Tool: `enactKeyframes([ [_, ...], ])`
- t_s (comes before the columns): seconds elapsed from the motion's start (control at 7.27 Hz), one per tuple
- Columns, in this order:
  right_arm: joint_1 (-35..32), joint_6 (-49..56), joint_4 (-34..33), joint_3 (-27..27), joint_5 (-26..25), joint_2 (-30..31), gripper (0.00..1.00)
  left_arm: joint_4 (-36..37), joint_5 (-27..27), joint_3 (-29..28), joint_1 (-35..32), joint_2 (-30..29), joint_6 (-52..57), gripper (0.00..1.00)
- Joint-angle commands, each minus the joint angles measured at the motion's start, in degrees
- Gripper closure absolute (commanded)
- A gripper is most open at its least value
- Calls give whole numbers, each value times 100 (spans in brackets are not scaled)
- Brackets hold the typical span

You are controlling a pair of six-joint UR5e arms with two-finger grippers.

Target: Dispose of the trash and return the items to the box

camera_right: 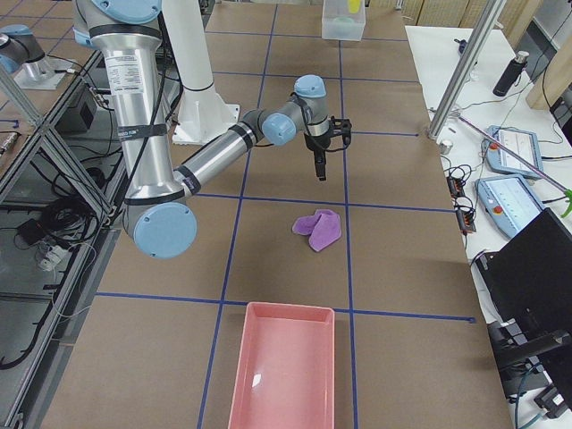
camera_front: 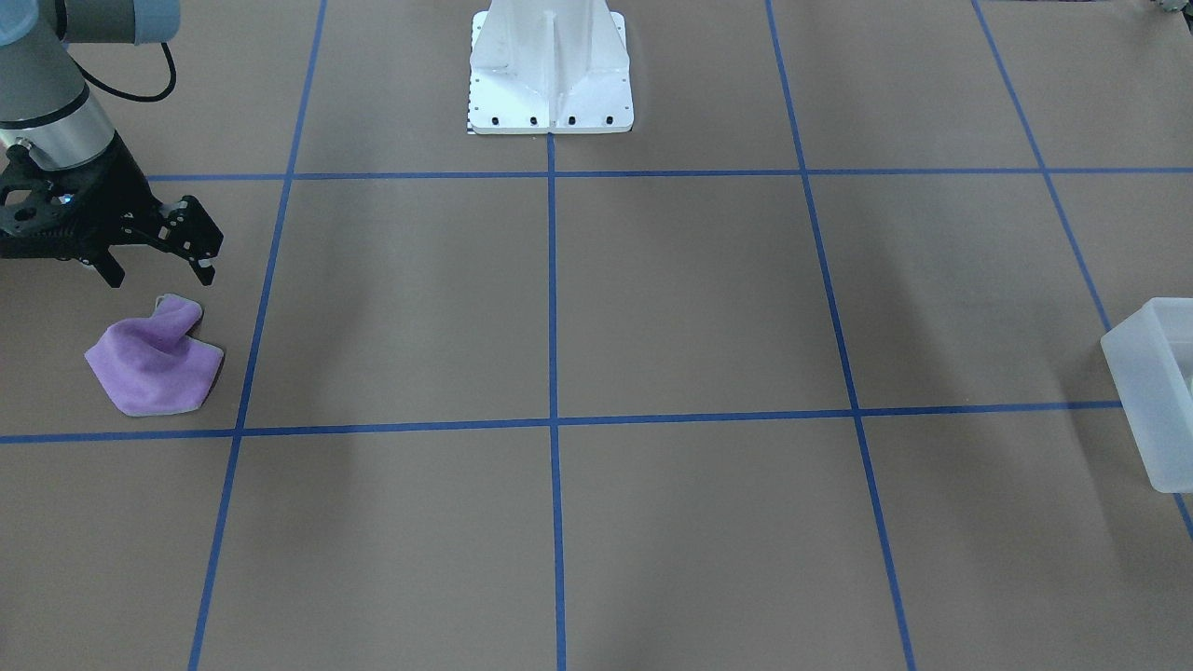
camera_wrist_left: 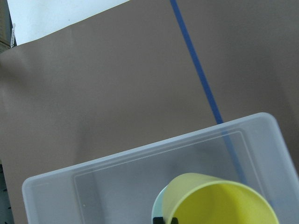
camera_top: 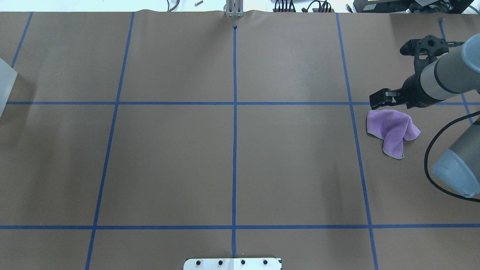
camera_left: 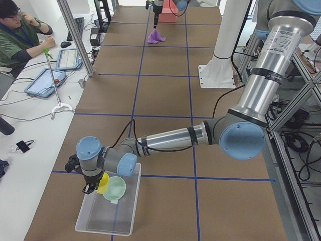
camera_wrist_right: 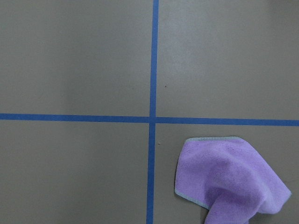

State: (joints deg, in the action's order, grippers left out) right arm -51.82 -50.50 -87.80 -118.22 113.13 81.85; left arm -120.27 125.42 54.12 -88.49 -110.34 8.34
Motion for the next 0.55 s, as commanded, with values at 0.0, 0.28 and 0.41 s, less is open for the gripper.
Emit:
enactKeyframes([
  [0.0, 15, -3, 0, 1, -54, -2, 0, -251, -88, -33, 218, 161, -218, 100],
  [0.28, 23, -3, 0, 1, -72, -2, 0, -251, -35, 2, 236, 232, -210, 72],
  [0.41, 32, -3, 0, -8, -72, -2, 0, -251, -18, 133, 244, 397, -201, 70],
])
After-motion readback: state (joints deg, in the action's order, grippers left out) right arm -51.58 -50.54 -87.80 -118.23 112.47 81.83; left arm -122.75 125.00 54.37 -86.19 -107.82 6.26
